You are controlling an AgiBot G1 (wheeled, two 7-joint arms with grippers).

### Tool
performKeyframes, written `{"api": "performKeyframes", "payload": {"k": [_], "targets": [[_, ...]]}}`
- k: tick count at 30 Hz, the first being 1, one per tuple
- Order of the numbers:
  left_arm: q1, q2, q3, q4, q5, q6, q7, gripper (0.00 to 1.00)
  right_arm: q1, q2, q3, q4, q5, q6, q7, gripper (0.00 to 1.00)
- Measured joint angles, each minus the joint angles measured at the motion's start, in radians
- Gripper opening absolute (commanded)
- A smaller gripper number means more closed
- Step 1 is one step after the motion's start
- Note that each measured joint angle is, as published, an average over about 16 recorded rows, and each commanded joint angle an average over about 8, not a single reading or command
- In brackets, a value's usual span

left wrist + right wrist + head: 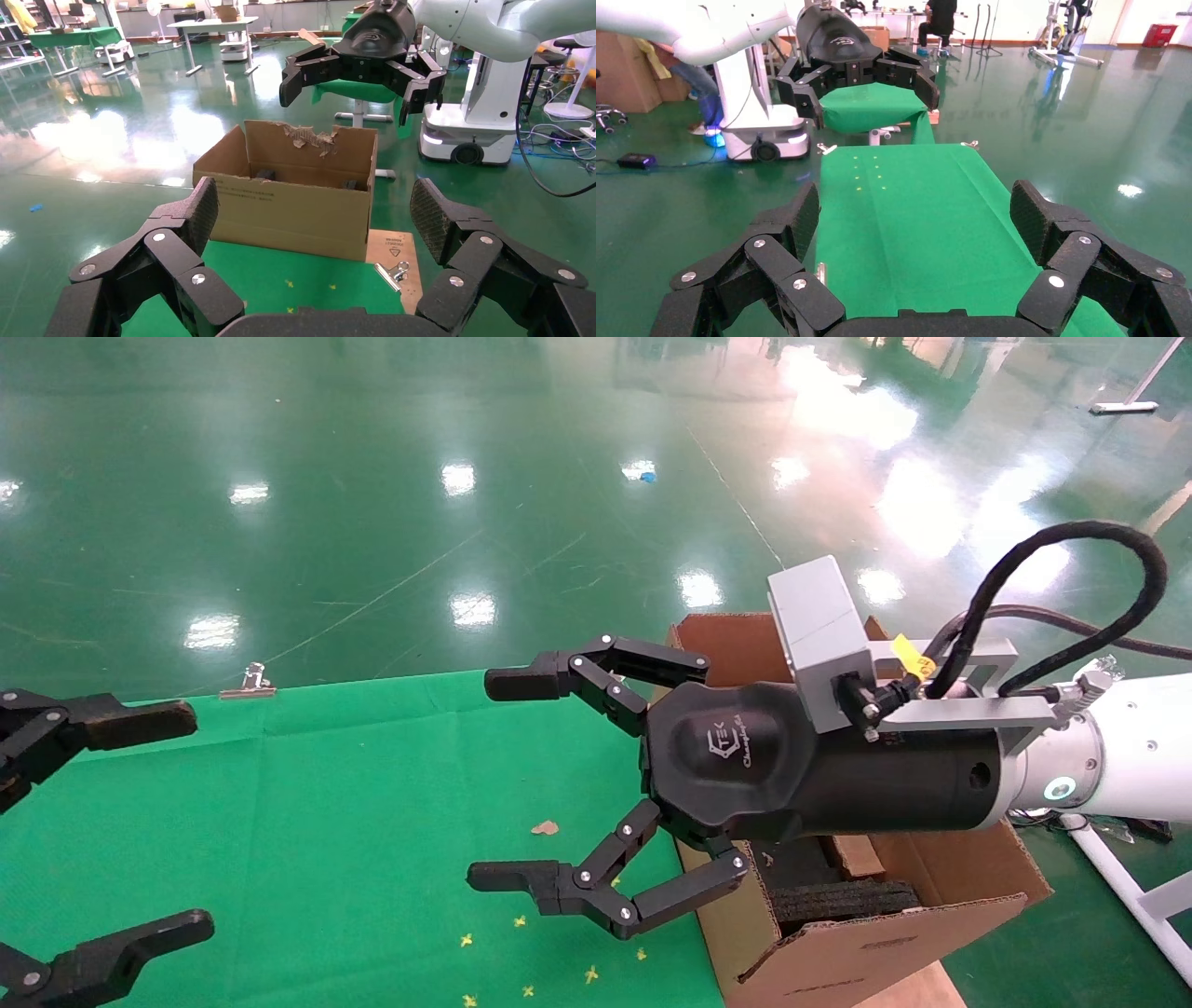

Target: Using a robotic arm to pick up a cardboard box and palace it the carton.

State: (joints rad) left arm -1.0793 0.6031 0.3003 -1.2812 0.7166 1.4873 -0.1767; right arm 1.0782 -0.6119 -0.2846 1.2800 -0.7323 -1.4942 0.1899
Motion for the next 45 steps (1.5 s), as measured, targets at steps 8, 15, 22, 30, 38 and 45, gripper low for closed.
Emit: {"api": "performKeyframes", "payload": {"k": [8, 15, 22, 30, 38, 45], "targets": [[0.0, 0.0, 0.0, 0.0, 0.0, 0.0, 0.0, 1.0, 0.0, 0.0, 0.0, 0.0, 0.0, 0.0, 0.0, 1.0], [0.0, 0.0, 0.0, 0.0, 0.0, 0.0, 0.0, 1.0, 0.001, 0.0, -0.001, 0.0, 0.0, 0.0, 0.0, 1.0], [0.0, 0.0, 0.0, 0.0, 0.0, 0.0, 0.0, 1.0, 0.001, 0.0, -0.001, 0.0, 0.0, 0.0, 0.0, 1.0], [0.0, 0.0, 0.0, 0.0, 0.0, 0.0, 0.0, 1.0, 0.001, 0.0, -0.001, 0.0, 0.0, 0.0, 0.0, 1.0], [0.0, 0.0, 0.0, 0.0, 0.0, 0.0, 0.0, 1.0, 0.001, 0.0, -0.001, 0.0, 0.0, 0.0, 0.0, 1.0], [0.0, 0.0, 0.0, 0.0, 0.0, 0.0, 0.0, 1.0, 0.001, 0.0, -0.001, 0.0, 0.0, 0.0, 0.0, 1.0]]}}
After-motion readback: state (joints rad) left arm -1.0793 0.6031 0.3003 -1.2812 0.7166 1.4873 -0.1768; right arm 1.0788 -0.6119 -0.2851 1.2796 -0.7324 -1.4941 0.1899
